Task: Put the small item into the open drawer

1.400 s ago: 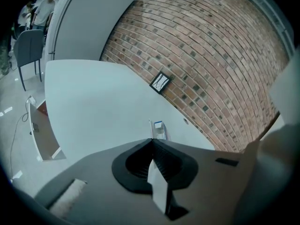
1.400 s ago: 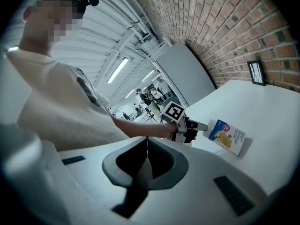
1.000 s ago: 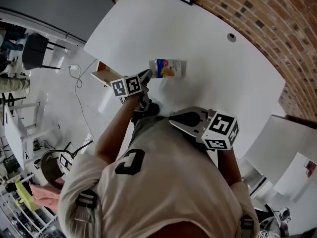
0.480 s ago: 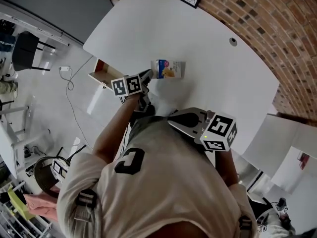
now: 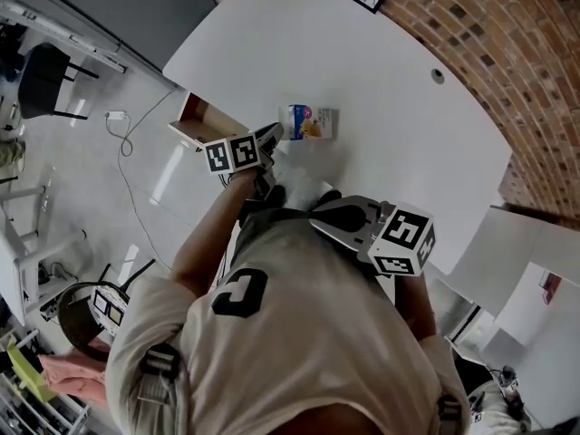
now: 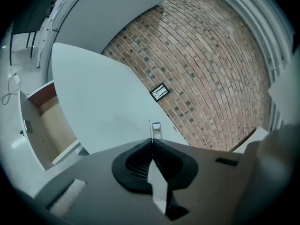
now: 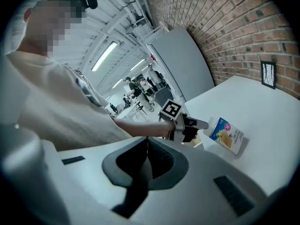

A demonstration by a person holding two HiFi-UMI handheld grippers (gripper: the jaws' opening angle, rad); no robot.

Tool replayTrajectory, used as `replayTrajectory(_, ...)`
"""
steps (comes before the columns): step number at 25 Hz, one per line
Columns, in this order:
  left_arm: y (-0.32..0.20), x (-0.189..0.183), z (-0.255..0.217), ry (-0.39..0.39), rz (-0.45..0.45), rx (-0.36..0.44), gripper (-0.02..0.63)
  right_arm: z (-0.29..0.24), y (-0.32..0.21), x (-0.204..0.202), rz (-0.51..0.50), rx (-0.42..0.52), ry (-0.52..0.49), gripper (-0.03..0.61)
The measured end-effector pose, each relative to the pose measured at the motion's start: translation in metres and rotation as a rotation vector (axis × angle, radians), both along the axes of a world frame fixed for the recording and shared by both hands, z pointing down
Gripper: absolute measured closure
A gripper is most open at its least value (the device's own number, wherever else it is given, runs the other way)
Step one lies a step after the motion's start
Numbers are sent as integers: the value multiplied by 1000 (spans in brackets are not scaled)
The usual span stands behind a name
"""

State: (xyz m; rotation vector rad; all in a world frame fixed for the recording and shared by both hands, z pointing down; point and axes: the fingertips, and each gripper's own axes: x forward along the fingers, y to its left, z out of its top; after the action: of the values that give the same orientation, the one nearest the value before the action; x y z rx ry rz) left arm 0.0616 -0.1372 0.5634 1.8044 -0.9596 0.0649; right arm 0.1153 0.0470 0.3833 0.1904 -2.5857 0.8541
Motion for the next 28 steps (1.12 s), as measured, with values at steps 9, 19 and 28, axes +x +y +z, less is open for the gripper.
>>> replayTrajectory(9,3,-10,-11,54,52,34,612,-5,11,-18,70,37,36,574)
replayTrajectory(19,8,-26,-22,103,81,56,612,-7,24,-37,125,72,55,574)
replayTrajectory(28,15,-40,-28,132,105,64,612,-6,27,-59,136,67,54,574)
